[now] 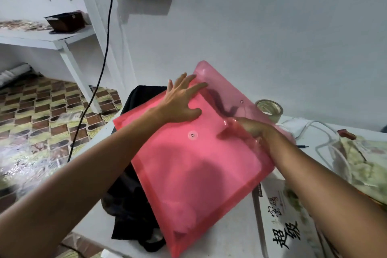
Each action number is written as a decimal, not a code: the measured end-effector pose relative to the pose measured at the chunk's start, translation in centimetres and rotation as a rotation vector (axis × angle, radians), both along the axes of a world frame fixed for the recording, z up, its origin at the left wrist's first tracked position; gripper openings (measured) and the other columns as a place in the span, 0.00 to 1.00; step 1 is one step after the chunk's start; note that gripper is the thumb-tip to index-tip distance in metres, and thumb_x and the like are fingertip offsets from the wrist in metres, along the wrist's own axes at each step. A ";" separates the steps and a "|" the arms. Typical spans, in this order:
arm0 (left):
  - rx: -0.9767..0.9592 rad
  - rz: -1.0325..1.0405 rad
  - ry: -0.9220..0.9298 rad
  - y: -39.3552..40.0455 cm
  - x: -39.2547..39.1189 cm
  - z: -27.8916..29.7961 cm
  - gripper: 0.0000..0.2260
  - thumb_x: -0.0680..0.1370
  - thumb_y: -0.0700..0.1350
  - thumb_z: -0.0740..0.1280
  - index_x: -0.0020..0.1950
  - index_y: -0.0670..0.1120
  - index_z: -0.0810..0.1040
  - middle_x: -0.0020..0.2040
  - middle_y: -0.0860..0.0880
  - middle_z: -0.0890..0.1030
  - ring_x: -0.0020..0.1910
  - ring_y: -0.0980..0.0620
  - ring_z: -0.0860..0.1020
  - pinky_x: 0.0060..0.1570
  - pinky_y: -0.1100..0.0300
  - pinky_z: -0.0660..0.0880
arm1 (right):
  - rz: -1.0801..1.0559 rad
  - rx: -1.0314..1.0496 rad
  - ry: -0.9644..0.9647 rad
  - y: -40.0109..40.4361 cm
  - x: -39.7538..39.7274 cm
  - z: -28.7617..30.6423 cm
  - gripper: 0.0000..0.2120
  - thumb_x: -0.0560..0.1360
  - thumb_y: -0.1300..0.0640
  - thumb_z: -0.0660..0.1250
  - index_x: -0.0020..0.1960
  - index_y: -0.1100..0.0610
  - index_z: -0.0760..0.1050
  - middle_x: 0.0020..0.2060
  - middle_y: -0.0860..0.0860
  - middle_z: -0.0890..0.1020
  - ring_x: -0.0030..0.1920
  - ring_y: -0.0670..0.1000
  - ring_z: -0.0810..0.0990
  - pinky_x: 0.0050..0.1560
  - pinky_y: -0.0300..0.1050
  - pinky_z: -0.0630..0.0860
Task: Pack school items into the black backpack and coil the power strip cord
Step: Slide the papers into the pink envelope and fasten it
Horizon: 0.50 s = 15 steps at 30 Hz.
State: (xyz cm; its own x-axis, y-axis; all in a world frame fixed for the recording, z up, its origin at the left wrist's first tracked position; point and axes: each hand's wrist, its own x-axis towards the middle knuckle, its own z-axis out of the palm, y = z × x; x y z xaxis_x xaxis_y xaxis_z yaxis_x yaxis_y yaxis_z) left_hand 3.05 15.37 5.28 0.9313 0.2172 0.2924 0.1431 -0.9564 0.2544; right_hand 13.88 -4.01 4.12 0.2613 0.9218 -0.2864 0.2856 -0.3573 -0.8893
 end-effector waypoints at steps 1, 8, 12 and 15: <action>0.030 -0.031 -0.001 0.1 0.0 0.3 0.41 0.61 0.62 0.57 0.75 0.56 0.63 0.78 0.45 0.56 0.77 0.40 0.48 0.71 0.32 0.45 | 0.024 -0.028 -0.020 0.3 0.1 0.1 0.10 0.75 0.70 0.65 0.49 0.57 0.76 0.40 0.45 0.80 0.33 0.34 0.79 0.39 0.27 0.74; -0.021 -0.123 -0.088 0.1 0.4 1.2 0.44 0.64 0.59 0.70 0.77 0.59 0.54 0.79 0.46 0.48 0.78 0.43 0.42 0.72 0.33 0.46 | 0.117 -0.156 0.124 0.9 -0.2 -0.1 0.08 0.73 0.69 0.67 0.50 0.60 0.79 0.41 0.53 0.84 0.40 0.51 0.82 0.46 0.48 0.80; -0.171 0.037 -0.149 0.8 0.6 1.0 0.49 0.60 0.71 0.66 0.77 0.60 0.51 0.79 0.46 0.44 0.77 0.42 0.41 0.73 0.35 0.47 | 0.108 -0.154 0.094 0.9 0.2 0.9 0.12 0.73 0.70 0.67 0.56 0.64 0.77 0.49 0.60 0.81 0.49 0.58 0.79 0.57 0.60 0.76; -0.345 0.159 -0.247 2.2 0.4 1.1 0.54 0.60 0.73 0.68 0.78 0.58 0.46 0.79 0.45 0.47 0.78 0.45 0.46 0.74 0.44 0.51 | 0.135 -0.170 0.081 0.9 0.8 2.0 0.12 0.73 0.71 0.67 0.53 0.60 0.79 0.43 0.54 0.84 0.41 0.52 0.83 0.47 0.51 0.82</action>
State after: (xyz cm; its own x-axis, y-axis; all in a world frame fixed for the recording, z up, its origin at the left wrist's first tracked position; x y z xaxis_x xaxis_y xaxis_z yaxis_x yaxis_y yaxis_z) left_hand 3.47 17.54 6.35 0.7901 0.4755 0.3869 0.1764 -0.7808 0.5994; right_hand 14.66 -3.06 6.09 0.1090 0.8836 -0.4555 0.2705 -0.4673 -0.8417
